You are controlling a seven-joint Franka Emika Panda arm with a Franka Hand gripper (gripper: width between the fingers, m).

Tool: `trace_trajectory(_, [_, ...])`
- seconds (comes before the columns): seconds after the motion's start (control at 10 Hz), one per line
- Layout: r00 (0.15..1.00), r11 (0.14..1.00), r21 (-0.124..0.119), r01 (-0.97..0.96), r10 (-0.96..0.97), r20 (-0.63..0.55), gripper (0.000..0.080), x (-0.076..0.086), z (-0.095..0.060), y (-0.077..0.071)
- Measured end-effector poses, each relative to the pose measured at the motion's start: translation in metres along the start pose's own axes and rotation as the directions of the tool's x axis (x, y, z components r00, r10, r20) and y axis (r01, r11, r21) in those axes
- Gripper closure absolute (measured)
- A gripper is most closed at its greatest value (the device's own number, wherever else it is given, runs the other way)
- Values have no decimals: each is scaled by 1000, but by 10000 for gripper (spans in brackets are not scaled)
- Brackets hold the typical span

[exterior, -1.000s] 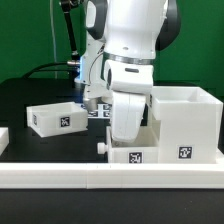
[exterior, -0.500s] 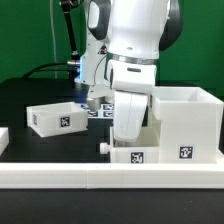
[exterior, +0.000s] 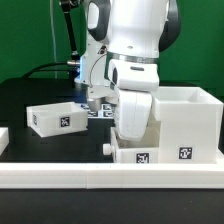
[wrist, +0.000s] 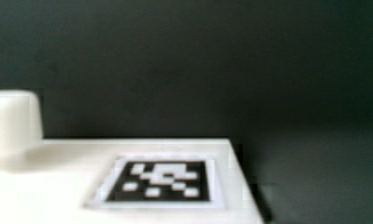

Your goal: Assemble drawer

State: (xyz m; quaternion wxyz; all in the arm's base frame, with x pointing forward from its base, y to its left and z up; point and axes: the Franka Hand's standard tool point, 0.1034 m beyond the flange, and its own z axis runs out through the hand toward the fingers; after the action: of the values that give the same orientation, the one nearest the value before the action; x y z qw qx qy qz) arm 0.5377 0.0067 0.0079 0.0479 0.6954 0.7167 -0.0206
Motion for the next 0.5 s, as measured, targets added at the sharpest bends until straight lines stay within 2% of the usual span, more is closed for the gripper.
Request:
trace_trajectory(0.1, [1000, 1000, 0, 0, 0, 0, 441, 0, 0, 0])
trace_trajectory(0.2, [1000, 1000, 5, -9, 9, 2, 441, -1, -1, 1])
trace_trajectory(0.3, [999, 999, 15, -35, 35, 14, 234, -4, -7, 7])
trace_trajectory(0.4, [999, 999, 12, -38, 38, 18, 234, -7, -14, 11])
trace_trajectory(0.5, [999, 999, 9, -43, 43, 25, 173, -9, -25, 14])
